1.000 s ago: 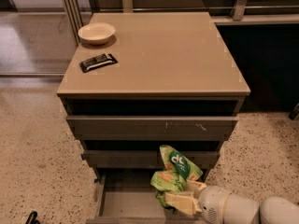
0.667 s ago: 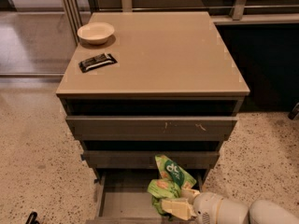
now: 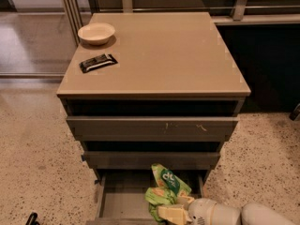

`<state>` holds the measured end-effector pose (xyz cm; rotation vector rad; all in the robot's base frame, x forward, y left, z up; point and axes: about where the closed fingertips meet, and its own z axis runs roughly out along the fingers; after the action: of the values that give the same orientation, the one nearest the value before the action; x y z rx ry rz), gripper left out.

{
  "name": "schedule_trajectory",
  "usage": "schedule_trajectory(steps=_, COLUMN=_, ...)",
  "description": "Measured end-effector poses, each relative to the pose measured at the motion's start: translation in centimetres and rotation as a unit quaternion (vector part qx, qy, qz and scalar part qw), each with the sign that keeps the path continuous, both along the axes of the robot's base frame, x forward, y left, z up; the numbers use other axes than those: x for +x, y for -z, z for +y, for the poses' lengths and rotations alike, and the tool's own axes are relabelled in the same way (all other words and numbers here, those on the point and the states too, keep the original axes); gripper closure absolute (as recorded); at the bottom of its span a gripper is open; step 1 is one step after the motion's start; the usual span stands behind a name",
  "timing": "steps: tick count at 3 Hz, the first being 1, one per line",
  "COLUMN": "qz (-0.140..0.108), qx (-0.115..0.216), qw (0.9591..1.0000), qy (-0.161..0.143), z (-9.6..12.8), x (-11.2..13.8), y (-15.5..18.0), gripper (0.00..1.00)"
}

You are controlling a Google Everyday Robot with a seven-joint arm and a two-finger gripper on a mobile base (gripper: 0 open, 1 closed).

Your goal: Place green rice chip bag into bottom drawer

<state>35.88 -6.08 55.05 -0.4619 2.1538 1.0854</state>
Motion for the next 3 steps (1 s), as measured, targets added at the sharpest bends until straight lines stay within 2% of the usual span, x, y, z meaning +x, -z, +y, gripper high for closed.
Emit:
schedule_trajectory(steps=1, qz=0.027, qx=0.004, qw=0.9995, qy=0.012, z=0.3, x=-0.9, y=2.9, gripper=1.00)
schedule_trajectory(steps=2, qz=0.082, qx=-0.006, qw=0.9957, qy=0.041, z=-0.1, x=-1.2, y=8.5, gripper=1.00)
schedule_trajectory(steps=3, qz=0.135, qx=-0.019, qw=0.9885, qy=0.066, z=-1.0, x=-1.1, y=13.8, gripper=1.00)
